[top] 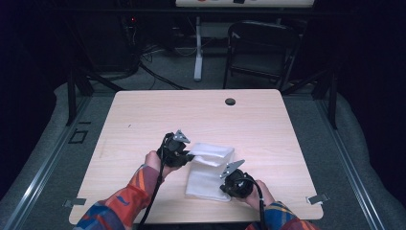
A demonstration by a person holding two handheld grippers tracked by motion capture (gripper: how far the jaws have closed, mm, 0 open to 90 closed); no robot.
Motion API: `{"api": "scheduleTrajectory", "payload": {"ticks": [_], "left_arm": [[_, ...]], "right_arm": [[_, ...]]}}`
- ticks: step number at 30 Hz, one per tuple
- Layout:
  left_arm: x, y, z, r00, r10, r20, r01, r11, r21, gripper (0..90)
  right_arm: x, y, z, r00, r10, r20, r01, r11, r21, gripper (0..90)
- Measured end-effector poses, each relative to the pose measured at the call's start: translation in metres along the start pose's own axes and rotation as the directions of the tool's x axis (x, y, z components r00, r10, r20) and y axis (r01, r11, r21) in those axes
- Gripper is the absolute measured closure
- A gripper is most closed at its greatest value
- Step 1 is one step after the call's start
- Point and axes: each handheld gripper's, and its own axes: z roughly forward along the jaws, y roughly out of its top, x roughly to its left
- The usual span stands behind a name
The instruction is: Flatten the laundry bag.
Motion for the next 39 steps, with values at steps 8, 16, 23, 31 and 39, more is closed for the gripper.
{"api": "scheduleTrajectory", "payload": {"ticks": [8, 16, 23, 31, 39], "left_arm": [[0.009, 0.009, -0.003, 0.9994, -0.016, -0.031, 0.015, 0.9997, -0.019, 80.3], [0.021, 0.021, -0.006, 0.9974, -0.046, -0.055, 0.044, 0.9982, -0.040, 80.5], [0.027, 0.025, -0.018, 0.9942, -0.059, -0.090, 0.054, 0.9974, -0.048, 81.0], [0.035, 0.030, -0.026, 0.9899, -0.068, -0.124, 0.063, 0.9968, -0.049, 81.1], [0.044, 0.044, -0.023, 0.9854, -0.074, -0.153, 0.067, 0.9964, -0.052, 81.0]], "right_arm": [[0.001, 0.000, -0.001, 1.0000, -0.006, 0.007, 0.006, 1.000, 0.004, 90.0], [0.000, 0.000, -0.002, 0.9989, -0.045, -0.011, 0.046, 0.999, 0.021, 90.0], [0.000, 0.001, -0.005, 0.9976, -0.065, -0.023, 0.067, 0.996, 0.062, 90.0], [-0.004, 0.003, -0.008, 0.9992, -0.025, 0.030, 0.022, 0.995, 0.101, 90.0], [-0.005, 0.001, -0.006, 0.9994, -0.033, -0.010, 0.034, 0.995, 0.089, 90.0]]}}
